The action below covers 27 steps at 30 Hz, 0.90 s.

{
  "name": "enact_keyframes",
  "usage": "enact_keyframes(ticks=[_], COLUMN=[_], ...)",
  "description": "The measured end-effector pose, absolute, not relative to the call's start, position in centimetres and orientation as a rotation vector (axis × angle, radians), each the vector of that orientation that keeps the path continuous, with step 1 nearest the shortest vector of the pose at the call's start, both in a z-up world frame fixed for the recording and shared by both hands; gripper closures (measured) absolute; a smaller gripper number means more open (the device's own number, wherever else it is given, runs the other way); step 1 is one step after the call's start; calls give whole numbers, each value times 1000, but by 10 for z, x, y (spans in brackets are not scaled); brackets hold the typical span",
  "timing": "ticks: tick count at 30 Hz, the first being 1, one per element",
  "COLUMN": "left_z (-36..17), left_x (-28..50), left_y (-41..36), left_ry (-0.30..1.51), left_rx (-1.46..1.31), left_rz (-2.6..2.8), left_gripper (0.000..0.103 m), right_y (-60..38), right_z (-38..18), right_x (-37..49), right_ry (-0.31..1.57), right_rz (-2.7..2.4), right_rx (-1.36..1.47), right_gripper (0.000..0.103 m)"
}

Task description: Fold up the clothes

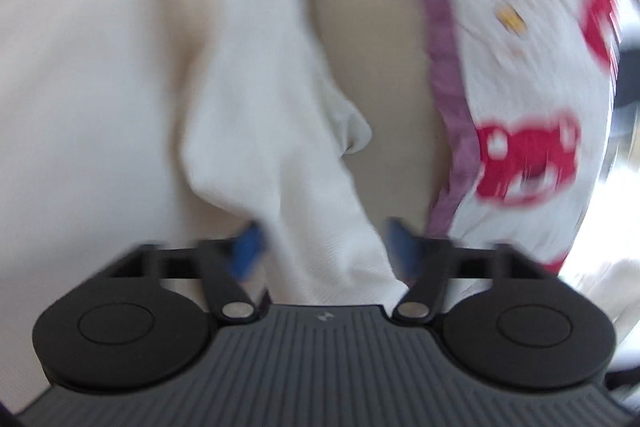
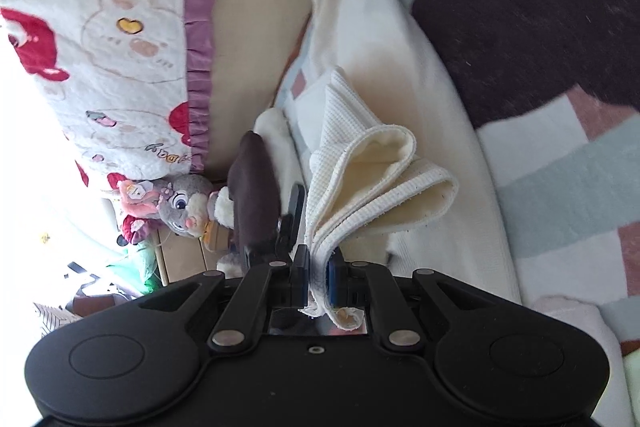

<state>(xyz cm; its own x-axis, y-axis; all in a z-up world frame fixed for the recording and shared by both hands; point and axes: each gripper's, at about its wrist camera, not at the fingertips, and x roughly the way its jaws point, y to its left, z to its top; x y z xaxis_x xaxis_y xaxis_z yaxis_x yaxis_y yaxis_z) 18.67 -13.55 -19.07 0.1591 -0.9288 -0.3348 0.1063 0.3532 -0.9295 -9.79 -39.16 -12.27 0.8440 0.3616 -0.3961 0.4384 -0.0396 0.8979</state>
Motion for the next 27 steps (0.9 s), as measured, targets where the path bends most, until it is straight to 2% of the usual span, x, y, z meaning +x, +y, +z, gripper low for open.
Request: enact_keyframes(ticks=[1,2,5,8,9,10,11,12,16,20,24,27], left_z=[-175,-160,-129,-123,-133,-143,-154,-164,-204,-220,-226,-225], left_x=[187,187,191,198,197,196,195,193,189,187,181,169], left_y=[-138,-138,-123,-96,-90,-84,-78,-71,-48,-44,-43,-54], left_ry=[1101,1043,943,993,1042,1092,1141,1191,1382,1401,1441,1461], left_rx=[-813,-745,-711,-737,-761,-784,-807,-831,-929,-1054,-1082,-1002], left_rz=[-935,-950,-953,-917,-908,-898,-887,-876,-830,-779,-775,-798], left_gripper=[95,99,99,98,95,80,58,53,52,41,38,27], right_y=[-389,-384,-369,-346,-339,-334,-331,-331,-345,-360,-371,-371], right_z=[-126,-129,-136,-141,-144,-150,-156,-162,-169,-159,-152,-151], right_x=[-98,-98,-95,-90,-88,-86,-86,-86,-96,-101,-105,-106], right_ry=[639,650,692,771,812,854,884,904,844,768,720,709], right_rz=[-63,-51,-6,59,71,59,36,5,-100,-135,-140,-134], right_rx=[1666,1690,1735,1729,1722,1714,1706,1700,1718,1702,1697,1706], right_gripper=[92,92,92,92,92,92,92,91,92,91,91,91])
